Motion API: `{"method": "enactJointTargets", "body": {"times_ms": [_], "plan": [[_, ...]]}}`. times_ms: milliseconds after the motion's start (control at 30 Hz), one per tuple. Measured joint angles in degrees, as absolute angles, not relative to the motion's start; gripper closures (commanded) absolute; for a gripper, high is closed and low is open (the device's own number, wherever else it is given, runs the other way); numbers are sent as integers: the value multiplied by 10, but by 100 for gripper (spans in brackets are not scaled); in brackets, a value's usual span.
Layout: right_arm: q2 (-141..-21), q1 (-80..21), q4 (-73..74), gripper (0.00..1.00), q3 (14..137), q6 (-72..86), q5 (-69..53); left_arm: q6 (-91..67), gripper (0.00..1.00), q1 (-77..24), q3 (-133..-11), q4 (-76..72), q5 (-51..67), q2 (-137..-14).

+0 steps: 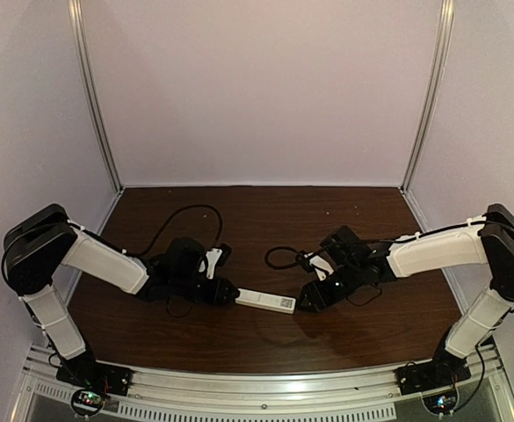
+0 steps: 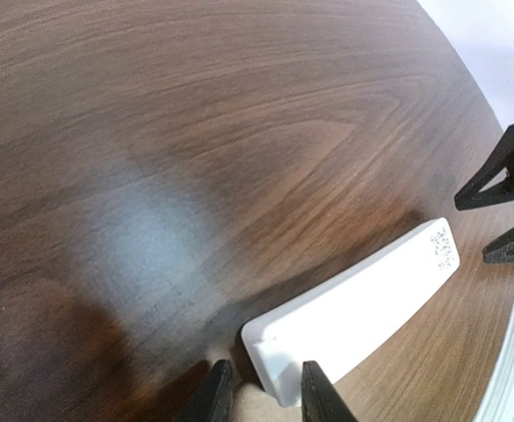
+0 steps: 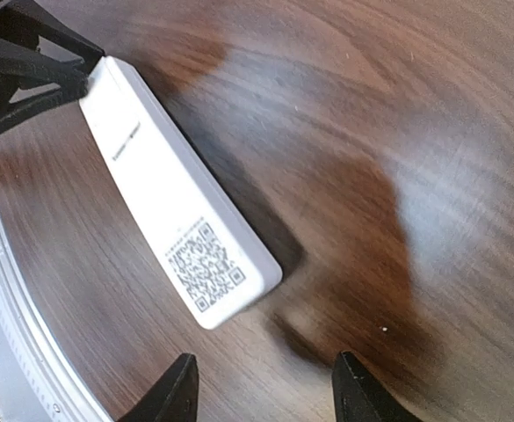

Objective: Load the batteries into the remote control
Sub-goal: Press the battery cover onto the remote control without the battery cover.

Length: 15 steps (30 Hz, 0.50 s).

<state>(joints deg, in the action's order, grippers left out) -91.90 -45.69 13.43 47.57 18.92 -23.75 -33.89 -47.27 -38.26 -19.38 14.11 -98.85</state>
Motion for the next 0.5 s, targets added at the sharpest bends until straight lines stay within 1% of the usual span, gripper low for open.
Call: {"method": "enactJointTargets", "body": {"times_ms": [267,500], "plan": [[-919,-455,88,54,442,243,-269,-334,83,-476,-393,-180,127,-989],[-926,-455,46,60,442,266,-291,-329,86,-484,-401,-171,123,-989]]}}
